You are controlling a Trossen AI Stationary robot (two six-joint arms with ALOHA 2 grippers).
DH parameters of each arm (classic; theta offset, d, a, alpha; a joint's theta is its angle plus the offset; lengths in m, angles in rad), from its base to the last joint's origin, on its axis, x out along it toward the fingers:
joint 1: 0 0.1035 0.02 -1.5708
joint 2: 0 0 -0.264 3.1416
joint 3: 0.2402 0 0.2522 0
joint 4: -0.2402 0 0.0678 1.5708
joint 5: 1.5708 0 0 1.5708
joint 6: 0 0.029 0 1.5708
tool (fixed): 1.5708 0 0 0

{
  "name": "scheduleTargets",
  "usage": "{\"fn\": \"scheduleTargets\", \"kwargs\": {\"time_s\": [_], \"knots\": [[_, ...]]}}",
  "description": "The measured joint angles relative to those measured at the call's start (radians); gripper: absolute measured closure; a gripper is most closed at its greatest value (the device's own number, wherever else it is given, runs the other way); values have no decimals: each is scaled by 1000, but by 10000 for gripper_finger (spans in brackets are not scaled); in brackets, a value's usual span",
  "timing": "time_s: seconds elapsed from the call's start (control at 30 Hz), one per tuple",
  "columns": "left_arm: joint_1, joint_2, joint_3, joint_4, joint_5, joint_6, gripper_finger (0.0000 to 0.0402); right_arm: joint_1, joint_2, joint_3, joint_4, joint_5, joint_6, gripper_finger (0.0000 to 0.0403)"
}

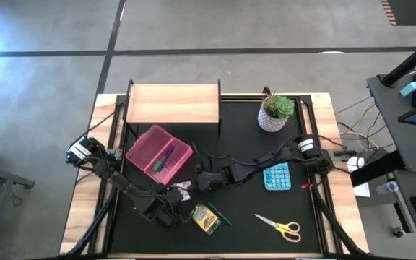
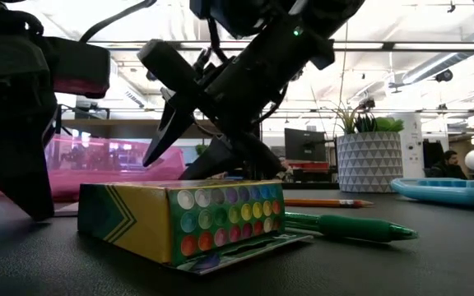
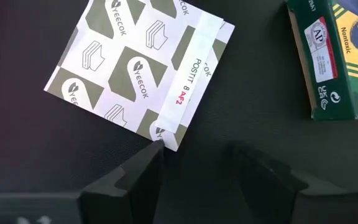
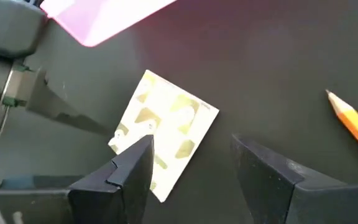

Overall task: Pack school essentials
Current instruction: Put the sticky notes into the pencil box

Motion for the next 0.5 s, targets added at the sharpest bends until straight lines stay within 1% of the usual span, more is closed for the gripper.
{"fn": "scheduleTargets", "kwargs": {"time_s": [0.1,0.4,0.5], "knots": [[0,0,0,5,-1,13,218,-16,0,0,0,-33,-1,200],[18,1,-2,57,-8,97,218,-21,61,0,24,-37,21,200],[25,2,-2,71,-11,103,218,-21,65,2,36,-37,12,200]]}}
